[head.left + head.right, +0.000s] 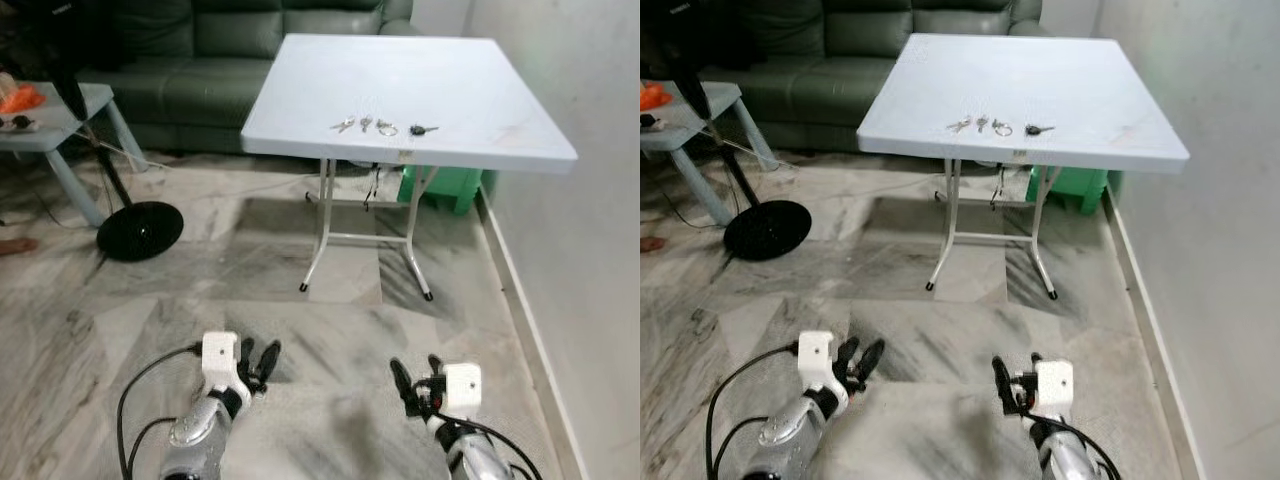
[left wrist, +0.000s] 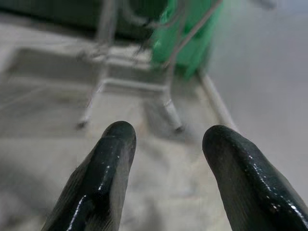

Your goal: Hang keys on a hook

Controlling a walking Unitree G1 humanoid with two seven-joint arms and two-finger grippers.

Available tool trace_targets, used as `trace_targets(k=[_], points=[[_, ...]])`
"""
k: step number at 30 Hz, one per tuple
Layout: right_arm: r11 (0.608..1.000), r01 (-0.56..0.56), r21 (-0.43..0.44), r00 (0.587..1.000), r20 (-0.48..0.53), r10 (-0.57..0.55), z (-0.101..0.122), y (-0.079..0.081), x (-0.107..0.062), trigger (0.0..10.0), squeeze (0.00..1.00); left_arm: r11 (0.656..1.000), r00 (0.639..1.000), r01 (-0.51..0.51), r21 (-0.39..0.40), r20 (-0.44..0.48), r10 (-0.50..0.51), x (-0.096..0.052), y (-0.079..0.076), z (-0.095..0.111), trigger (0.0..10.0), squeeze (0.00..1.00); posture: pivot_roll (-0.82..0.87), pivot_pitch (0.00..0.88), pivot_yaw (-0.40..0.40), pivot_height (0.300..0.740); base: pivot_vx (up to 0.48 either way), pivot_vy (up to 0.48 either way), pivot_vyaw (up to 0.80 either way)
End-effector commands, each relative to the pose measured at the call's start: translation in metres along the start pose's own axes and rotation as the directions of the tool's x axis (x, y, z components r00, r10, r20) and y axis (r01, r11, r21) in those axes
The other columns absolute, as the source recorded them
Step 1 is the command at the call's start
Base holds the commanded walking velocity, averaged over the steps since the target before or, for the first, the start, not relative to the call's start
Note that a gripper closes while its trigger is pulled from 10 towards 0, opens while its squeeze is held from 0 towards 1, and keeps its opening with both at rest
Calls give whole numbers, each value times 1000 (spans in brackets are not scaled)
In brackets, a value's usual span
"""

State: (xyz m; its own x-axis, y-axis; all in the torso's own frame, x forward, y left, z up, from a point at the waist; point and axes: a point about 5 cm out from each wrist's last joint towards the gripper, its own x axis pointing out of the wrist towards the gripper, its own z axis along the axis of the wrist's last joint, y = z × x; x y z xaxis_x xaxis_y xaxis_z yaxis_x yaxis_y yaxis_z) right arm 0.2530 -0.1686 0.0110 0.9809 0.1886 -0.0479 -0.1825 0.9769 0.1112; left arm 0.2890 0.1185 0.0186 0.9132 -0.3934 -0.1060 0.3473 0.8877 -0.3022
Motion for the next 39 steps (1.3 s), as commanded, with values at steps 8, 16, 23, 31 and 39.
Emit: trace_targets(k=[8,16,23,31,39], points=[[996,-87,-29,977,191,91,41,19,7,10000,0,998,989,49,39,137,-54,0,1,27,10000,0,21,117,5,740,422,0,0],[993,-110,-40,960,253,117,73,23,16,10000,0,999,978,36,28,204,-41,6,0,47,10000,0,29,116,0,740,409,0,0],[994,-80,-78,964,247,97,90,22,33,10000,0,1000,968,21,-3,250,-19,12,-3,64,10000,0,39,104,0,740,404,0,0],[991,-71,-113,977,194,92,83,22,34,10000,0,999,972,-1,-33,236,9,10,-7,58,10000,0,49,94,-6,740,390,0,0],[989,-91,-120,978,179,112,81,26,34,10000,0,999,966,-8,-47,256,19,10,-9,64,10000,0,56,91,-12,740,389,0,0]])
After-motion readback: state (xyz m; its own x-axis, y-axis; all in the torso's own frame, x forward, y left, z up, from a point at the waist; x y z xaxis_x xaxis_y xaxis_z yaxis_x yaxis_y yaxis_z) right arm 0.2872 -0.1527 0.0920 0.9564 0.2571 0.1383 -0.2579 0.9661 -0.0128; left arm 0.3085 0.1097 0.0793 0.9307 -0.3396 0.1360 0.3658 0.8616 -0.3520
